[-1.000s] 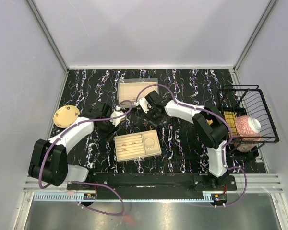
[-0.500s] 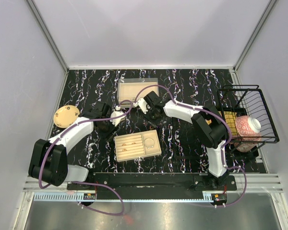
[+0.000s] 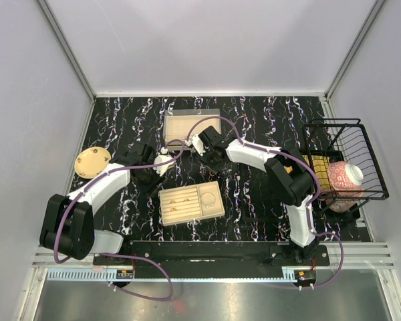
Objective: Organize the mixed jewelry
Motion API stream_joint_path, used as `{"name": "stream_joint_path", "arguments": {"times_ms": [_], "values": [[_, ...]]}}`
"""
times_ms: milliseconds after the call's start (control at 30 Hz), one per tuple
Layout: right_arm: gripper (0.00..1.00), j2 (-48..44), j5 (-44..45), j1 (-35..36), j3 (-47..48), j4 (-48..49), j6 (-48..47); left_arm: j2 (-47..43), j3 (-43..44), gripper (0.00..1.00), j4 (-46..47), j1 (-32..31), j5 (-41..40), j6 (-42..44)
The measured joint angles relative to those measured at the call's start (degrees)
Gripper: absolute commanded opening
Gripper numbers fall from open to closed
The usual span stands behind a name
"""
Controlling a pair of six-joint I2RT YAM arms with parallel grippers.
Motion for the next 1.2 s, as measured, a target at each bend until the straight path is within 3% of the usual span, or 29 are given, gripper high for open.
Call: {"name": "stream_joint_path", "arguments": {"times_ms": [600, 1200], "values": [[0.37, 0.04, 6.86, 0.0, 0.0, -0.5, 1.49, 0.0, 0.0, 0.54, 0.0, 0.0, -0.22, -0.02], [0.38, -3.34, -2.34, 0.07, 4.5, -6.38, 7.61, 0.0, 0.59, 0.53, -0.74, 0.0, -0.81, 0.0]]}}
